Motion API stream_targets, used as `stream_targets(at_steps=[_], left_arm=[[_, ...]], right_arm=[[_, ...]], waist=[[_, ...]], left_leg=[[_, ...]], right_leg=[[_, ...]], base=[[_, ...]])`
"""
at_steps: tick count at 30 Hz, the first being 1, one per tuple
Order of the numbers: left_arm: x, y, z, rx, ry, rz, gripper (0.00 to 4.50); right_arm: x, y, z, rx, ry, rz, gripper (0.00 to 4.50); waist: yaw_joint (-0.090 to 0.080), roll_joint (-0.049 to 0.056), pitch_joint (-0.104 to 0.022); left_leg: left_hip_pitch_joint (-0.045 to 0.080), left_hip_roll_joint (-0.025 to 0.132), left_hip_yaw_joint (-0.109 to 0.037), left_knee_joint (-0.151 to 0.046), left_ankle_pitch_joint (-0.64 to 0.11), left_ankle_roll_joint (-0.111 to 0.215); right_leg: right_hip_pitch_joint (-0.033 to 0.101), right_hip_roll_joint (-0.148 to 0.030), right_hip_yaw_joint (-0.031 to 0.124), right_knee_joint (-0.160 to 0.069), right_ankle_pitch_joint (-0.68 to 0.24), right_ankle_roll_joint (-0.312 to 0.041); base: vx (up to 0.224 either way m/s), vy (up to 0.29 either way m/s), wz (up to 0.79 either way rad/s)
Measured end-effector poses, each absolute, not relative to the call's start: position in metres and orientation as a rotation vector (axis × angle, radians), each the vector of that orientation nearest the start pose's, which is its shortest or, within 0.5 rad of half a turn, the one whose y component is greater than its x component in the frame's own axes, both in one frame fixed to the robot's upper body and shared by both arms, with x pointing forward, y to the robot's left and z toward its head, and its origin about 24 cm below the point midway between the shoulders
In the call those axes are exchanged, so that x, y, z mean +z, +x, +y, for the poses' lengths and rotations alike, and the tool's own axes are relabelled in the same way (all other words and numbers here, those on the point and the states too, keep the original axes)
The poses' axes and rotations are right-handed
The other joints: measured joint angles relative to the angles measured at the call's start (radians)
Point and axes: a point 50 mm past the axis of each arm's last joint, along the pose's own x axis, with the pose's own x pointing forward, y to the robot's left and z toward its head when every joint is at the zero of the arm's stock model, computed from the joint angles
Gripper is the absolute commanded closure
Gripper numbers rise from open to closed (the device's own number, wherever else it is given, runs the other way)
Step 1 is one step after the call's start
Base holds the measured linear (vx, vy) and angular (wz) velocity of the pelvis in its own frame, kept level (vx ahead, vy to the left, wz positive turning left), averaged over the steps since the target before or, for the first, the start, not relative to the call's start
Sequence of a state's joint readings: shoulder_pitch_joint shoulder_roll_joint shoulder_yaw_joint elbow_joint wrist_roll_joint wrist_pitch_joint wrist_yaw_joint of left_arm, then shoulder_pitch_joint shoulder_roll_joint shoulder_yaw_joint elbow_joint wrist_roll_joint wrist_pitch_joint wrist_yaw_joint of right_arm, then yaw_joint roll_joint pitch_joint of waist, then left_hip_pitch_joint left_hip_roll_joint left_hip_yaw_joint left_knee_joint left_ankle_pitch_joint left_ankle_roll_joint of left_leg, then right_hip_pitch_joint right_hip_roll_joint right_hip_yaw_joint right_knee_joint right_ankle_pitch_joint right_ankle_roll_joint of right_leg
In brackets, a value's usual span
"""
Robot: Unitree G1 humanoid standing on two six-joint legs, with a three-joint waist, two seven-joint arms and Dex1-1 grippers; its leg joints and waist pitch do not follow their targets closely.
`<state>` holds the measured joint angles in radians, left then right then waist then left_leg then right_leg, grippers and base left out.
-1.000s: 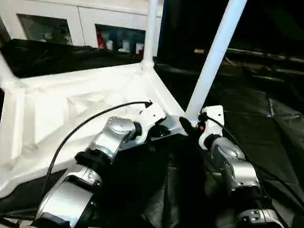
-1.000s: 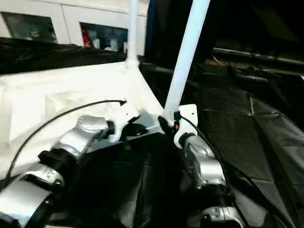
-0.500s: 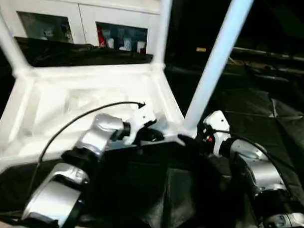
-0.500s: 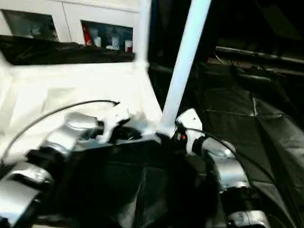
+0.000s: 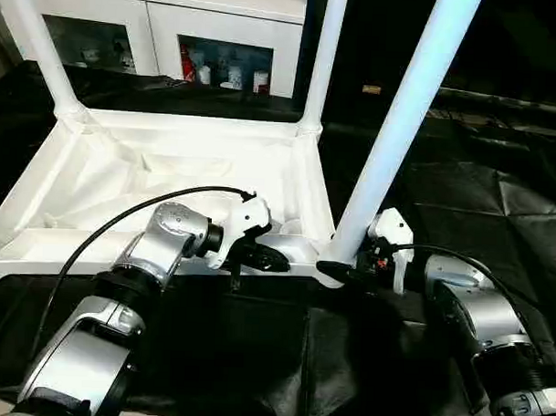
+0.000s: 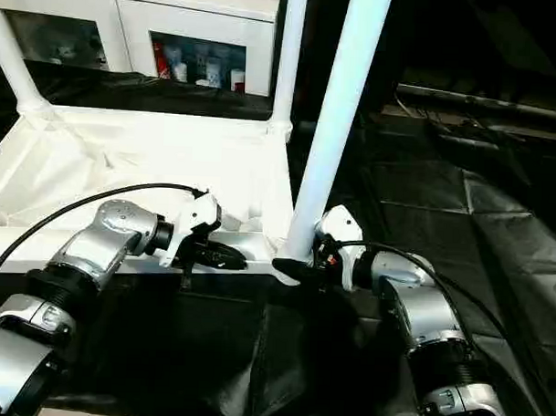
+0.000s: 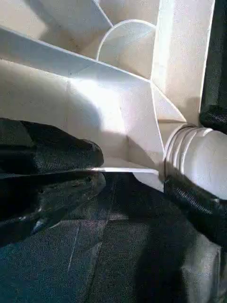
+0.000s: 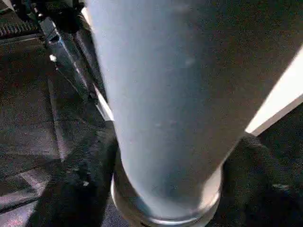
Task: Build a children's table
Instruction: Rotate leg to tighten
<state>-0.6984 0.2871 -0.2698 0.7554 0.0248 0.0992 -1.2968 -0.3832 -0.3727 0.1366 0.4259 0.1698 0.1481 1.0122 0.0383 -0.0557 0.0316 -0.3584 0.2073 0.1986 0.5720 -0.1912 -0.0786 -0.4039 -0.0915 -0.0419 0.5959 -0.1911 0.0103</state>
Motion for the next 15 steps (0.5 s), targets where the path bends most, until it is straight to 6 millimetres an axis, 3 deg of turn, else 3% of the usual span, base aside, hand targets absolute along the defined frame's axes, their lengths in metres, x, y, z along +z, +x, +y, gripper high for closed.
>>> stream_targets(at_steps=[7, 15], left_arm=[[0.051, 0.33, 0.108, -1.359, 0.32, 0.468, 4.5], [0.043, 0.34, 0.067, -1.113, 0.318, 0.423, 4.5]], right_arm=[[0.032, 0.297, -0.153, 0.926, -0.058, 0.311, 1.82], [0.022, 0.322, -0.135, 0.404, 0.023, 0.286, 1.83]], waist=[[0.001, -0.002, 0.0], [-0.006, 0.001, -0.003]], left_leg=[[0.002, 0.0, 0.0, 0.002, 0.0, -0.001], [0.007, -0.002, 0.0, 0.005, 0.0, -0.001]], right_leg=[[0.001, 0.0, 0.001, 0.001, 0.001, -0.001], [0.007, -0.001, 0.004, -0.001, 0.0, 0.002]], base=[[0.0, 0.0, 0.0], [0.0, 0.0, 0.0]])
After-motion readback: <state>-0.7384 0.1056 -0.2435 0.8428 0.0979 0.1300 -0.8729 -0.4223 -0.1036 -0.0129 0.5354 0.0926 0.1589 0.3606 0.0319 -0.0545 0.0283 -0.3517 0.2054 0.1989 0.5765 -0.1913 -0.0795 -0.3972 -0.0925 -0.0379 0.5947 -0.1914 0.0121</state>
